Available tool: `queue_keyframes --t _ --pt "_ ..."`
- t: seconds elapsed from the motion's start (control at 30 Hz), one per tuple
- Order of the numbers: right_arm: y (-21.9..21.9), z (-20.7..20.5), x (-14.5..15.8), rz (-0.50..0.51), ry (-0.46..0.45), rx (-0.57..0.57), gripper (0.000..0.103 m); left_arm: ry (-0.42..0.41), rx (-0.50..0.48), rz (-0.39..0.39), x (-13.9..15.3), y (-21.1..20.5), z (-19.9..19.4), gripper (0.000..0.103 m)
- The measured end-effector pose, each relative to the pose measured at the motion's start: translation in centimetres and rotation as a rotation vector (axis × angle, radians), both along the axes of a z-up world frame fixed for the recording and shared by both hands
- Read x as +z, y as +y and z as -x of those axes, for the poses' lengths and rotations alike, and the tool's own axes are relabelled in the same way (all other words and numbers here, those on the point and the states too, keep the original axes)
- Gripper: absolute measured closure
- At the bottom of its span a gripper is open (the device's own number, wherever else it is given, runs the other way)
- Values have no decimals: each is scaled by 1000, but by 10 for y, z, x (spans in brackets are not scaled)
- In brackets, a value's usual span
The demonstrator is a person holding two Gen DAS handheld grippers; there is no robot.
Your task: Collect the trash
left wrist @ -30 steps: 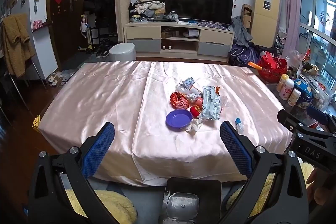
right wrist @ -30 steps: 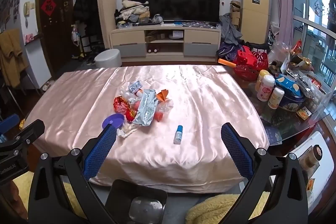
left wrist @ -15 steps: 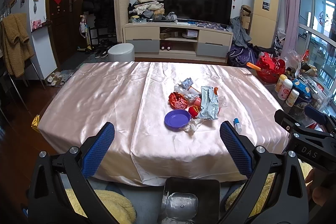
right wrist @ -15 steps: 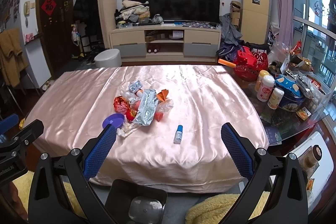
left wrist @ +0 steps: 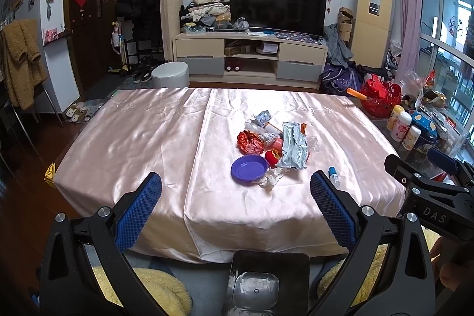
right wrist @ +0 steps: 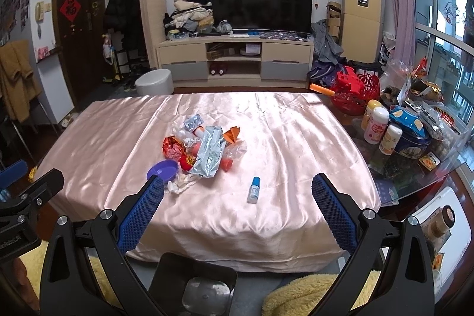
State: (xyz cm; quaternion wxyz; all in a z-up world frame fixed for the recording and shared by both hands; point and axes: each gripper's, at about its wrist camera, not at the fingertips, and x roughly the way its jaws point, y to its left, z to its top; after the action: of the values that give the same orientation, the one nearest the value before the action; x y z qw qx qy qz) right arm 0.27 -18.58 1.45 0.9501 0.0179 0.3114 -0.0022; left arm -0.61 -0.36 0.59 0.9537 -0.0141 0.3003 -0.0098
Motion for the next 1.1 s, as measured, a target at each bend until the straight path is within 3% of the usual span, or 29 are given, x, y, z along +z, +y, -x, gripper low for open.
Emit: queue_keyframes --t 1.1 --pt "-2 2 -2 -3 -1 4 3 -1 -1 -3 -1 -1 0 8"
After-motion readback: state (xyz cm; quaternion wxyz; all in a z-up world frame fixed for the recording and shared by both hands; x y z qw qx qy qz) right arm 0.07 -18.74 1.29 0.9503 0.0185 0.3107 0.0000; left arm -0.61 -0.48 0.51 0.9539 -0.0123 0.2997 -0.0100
